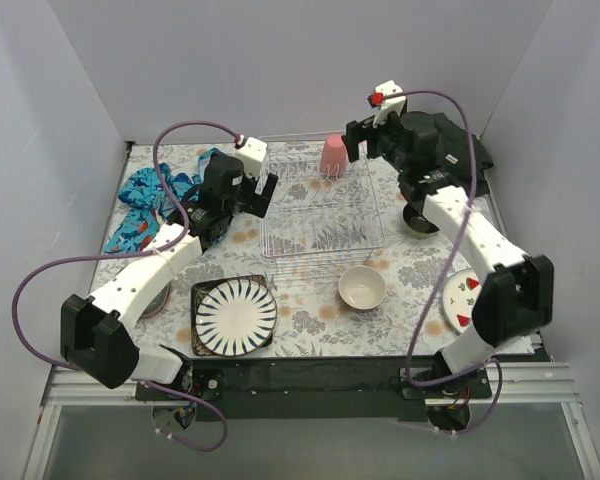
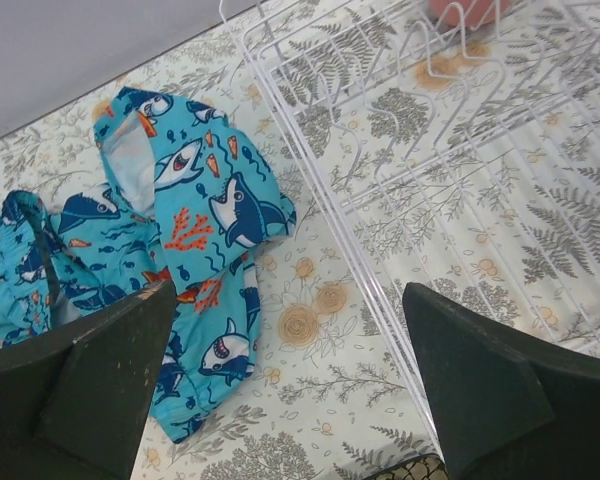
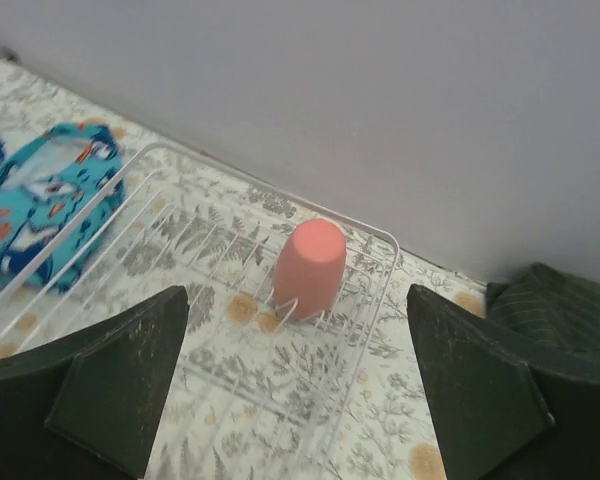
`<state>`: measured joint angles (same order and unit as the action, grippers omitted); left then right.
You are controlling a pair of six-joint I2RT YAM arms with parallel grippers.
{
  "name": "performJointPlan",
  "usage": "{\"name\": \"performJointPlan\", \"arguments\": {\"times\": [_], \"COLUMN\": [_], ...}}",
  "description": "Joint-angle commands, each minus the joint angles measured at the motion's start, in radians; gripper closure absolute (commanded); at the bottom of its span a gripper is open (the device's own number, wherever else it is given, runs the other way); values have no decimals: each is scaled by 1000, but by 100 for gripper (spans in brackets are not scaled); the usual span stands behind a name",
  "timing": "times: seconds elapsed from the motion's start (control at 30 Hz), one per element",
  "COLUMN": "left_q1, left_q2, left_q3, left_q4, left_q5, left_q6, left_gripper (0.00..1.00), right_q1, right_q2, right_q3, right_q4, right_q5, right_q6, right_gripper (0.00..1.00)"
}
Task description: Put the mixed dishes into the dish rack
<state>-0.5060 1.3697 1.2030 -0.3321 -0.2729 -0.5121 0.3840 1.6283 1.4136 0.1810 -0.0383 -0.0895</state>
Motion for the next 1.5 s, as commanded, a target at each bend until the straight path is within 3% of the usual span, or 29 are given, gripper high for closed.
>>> {"name": "performJointPlan", "arguments": {"times": [0.0,0.03,0.13,0.27,0.5,0.77,1.3,1.47], "left_q1": [59,75,141,175,178,178,184,185], "left_q2": [-89,-93,-77,-37,-57,-87,-142,-146], "left_q3": [9,19,91,118,29,-17,-85,-72], "left_q4": [27,15,-71,-200,-246,-278,-278,-274], "left_q5": [134,158,254,345,417,383,362,357], "left_q6": [12,1,-58,-120,-158,-144,-144,-146], "left_gripper": [2,2,2,2,2,2,2,2], "right_q1": [7,7,29,98,246,366,395,409], "right_q2": [-231,-257,-356,-456,-440,-395,-277,-275], "right_q3": [-116,-140,-211,-281,-335,-455,-512,-535], "right_q4": [-429,-557,-719,-955,-1150,-1106,-943,-931], "right_q5": [-282,-384,-472,-462,-403,-313,-239,-221], "right_q6": [-295,-347,-511,-720,-852,-851,-754,-747], "right_gripper": [2,2,7,8,16,27,49,51]}}
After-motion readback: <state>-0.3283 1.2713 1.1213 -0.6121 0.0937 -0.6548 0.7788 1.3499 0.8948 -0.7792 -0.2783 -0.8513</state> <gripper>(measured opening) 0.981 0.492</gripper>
